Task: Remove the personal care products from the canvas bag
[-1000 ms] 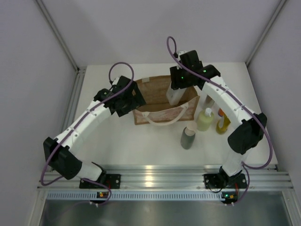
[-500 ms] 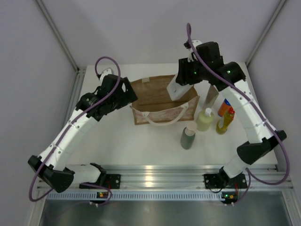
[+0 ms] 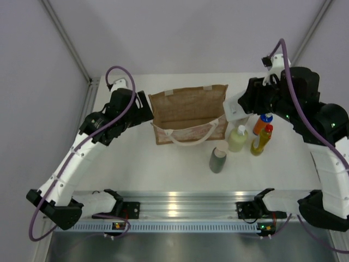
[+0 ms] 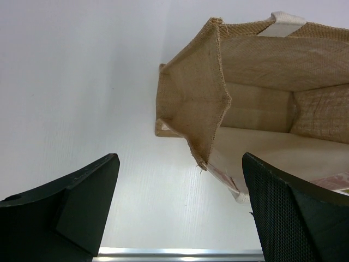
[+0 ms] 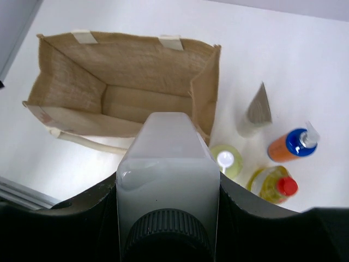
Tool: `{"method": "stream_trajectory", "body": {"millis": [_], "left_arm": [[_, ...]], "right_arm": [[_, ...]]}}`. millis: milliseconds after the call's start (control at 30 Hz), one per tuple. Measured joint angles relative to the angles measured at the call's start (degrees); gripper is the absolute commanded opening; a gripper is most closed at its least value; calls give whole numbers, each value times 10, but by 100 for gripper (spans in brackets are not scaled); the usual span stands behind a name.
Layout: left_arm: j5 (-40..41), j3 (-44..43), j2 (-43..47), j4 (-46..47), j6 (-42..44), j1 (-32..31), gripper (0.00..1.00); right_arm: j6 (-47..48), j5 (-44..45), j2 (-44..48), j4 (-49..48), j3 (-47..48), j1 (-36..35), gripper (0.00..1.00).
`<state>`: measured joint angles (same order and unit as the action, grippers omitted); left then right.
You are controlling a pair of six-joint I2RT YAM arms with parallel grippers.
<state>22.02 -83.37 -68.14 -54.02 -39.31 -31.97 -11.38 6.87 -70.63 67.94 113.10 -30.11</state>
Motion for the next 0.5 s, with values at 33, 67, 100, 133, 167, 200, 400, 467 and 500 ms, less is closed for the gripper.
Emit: {"method": "stream_trajectory", "body": {"millis": [33,67,100,133,167,200,400,467,500], "left_arm": [[0,0,2,-1,3,0,99],[1,0,4,-1,6,0,99],[2,0,5,-1,9,0,98],[2,0,5,-1,13,0,99],[2,0,6,-1,16,0,99],[2,0,6,-2,19,0,99],[0,0,4,-7,54,0,99],[2,0,3,-10,66,0,99],[3,0,3,-10,71,0,98]], "right_arm": [[-1,9,15,4,-11,1,0],[-2,17,29,10,-22,2,0],[-3,24,40,12,-34,3,0],[-4,33,53,14,-54,3,0],[-4,42,65,19,-72,4,0],[-7,51,75,23,-92,4,0],[-13,111,133,27,-231,6,0],[-12,118,153,28,-274,6,0],[-13,119,159,29,-288,6,0]]}}
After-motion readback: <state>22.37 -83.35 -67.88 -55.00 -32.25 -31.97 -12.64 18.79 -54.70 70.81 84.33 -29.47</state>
